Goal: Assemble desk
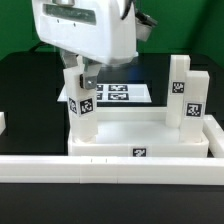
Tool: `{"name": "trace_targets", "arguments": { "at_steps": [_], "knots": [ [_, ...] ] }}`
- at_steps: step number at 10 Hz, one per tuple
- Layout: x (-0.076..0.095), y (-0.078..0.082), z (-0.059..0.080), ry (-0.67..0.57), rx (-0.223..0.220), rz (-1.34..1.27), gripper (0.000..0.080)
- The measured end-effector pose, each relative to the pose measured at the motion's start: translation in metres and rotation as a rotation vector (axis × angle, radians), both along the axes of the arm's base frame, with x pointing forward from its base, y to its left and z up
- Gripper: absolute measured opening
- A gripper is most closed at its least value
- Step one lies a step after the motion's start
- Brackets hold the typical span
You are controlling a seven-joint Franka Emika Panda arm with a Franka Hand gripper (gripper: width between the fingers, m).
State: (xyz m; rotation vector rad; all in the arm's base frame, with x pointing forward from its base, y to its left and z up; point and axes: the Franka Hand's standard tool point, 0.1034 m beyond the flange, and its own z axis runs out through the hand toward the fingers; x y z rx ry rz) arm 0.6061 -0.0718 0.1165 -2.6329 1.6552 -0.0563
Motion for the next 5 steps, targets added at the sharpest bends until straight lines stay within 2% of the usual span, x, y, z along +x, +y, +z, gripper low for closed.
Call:
{"name": "trace_targets", "arguments": {
  "at_steps": [3, 5],
  "knots": [
    [0.0033, 0.0041, -0.0002, -0.016, 0.026, -0.258, 0.0291],
    [0.0033, 0.0048, -0.0007, -0.015, 0.026, -0.267, 0.0291]
  ]
}}
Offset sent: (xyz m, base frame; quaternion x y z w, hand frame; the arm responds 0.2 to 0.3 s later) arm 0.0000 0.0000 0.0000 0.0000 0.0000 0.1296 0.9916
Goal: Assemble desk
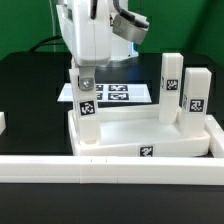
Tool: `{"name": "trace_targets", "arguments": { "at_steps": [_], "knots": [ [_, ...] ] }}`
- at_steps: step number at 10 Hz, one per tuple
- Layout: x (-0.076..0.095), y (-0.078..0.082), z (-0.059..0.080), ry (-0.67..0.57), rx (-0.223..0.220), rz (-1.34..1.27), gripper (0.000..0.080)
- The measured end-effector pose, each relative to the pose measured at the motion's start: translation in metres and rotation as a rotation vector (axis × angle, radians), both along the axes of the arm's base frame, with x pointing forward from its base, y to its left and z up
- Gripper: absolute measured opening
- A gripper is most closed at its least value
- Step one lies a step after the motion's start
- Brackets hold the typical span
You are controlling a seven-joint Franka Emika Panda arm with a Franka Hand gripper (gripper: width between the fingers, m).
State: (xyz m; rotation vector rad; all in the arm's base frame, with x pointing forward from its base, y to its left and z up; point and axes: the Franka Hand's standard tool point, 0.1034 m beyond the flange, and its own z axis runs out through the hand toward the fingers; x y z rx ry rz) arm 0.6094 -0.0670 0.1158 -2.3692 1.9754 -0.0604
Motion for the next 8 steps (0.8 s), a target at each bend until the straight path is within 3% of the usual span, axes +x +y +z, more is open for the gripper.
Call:
{"name": "trace_targets", "arguments": {
  "at_steps": [2, 3, 8],
  "knots": [
    [-0.0002, 0.0029, 0.0011, 0.013, -0.001, 0.105, 0.0545],
    [0.0005, 0.0054, 0.0015, 0.011, -0.003, 0.143, 0.0619],
    [0.0007, 0.0078, 0.0008, 0.002, -0.029, 0.595, 0.0649]
  ]
}}
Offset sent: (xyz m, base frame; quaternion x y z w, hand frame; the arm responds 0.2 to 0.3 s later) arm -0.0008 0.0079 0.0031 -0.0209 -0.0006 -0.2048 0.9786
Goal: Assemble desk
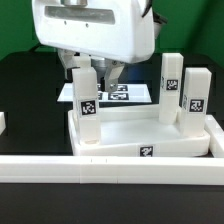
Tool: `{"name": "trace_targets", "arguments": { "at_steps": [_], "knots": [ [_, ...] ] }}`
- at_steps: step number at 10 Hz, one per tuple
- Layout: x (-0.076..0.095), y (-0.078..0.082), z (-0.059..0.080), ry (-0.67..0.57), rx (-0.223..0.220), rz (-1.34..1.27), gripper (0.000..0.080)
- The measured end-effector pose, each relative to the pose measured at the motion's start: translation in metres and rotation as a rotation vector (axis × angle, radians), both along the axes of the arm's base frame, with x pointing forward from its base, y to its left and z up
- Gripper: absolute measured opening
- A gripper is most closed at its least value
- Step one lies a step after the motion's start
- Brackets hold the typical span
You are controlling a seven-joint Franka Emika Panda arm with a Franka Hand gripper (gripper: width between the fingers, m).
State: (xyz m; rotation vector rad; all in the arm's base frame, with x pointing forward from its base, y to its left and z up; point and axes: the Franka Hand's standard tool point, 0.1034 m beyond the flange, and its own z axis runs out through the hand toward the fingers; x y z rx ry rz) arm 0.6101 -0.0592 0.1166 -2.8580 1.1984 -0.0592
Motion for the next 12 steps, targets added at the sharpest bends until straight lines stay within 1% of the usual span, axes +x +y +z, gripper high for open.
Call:
{"name": "trace_targets", "arguments": {
  "at_steps": [2, 6, 8, 11, 12],
  "knots": [
    [-0.0001, -0.001, -0.0001, -0.004, -0.01, 0.155, 0.0649],
    [-0.0008, -0.0035, -0.0005, -0.002, -0.045, 0.506, 0.0649],
    [-0.0007, -0.004, -0.0006, -0.003, -0.055, 0.629, 0.0649],
    [0.0002, -0.0079, -0.0002, 0.001, -0.084, 0.821, 0.0649],
    [0.0002, -0.0082, -0.0003, 0.001, -0.084, 0.818, 0.0528]
  ]
}}
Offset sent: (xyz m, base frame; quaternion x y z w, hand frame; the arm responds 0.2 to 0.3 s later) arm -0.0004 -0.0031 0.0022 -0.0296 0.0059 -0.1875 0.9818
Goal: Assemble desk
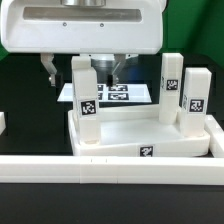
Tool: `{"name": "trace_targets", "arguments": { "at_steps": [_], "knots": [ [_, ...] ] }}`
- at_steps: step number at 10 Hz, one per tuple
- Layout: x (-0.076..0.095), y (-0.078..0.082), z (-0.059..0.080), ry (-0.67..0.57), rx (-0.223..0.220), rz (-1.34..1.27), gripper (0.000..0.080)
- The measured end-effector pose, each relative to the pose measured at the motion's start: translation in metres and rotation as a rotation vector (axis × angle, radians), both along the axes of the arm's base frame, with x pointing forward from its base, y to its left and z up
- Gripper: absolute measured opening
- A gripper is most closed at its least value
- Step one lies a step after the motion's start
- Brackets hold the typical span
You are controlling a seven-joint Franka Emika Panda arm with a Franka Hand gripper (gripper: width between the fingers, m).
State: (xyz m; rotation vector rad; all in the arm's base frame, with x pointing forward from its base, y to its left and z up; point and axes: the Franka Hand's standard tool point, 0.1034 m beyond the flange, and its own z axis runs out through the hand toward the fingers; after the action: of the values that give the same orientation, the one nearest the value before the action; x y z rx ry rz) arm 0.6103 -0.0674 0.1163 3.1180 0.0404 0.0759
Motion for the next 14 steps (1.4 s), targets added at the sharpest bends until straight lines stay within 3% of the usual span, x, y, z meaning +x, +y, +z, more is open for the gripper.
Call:
{"name": "trace_targets", "arguments": {
  "at_steps": [1, 2, 7, 14],
  "knots": [
    [0.0, 0.0, 0.0, 0.0, 0.0, -0.001, 0.0383],
    [0.0, 0.0001, -0.0001, 0.0, 0.0, -0.001, 0.029],
    [-0.0002, -0.0004, -0.0005, -0.002, 0.006, -0.103, 0.029],
    [-0.0011, -0.0022, -0.0019, -0.013, 0.048, -0.754, 0.0291]
  ]
}}
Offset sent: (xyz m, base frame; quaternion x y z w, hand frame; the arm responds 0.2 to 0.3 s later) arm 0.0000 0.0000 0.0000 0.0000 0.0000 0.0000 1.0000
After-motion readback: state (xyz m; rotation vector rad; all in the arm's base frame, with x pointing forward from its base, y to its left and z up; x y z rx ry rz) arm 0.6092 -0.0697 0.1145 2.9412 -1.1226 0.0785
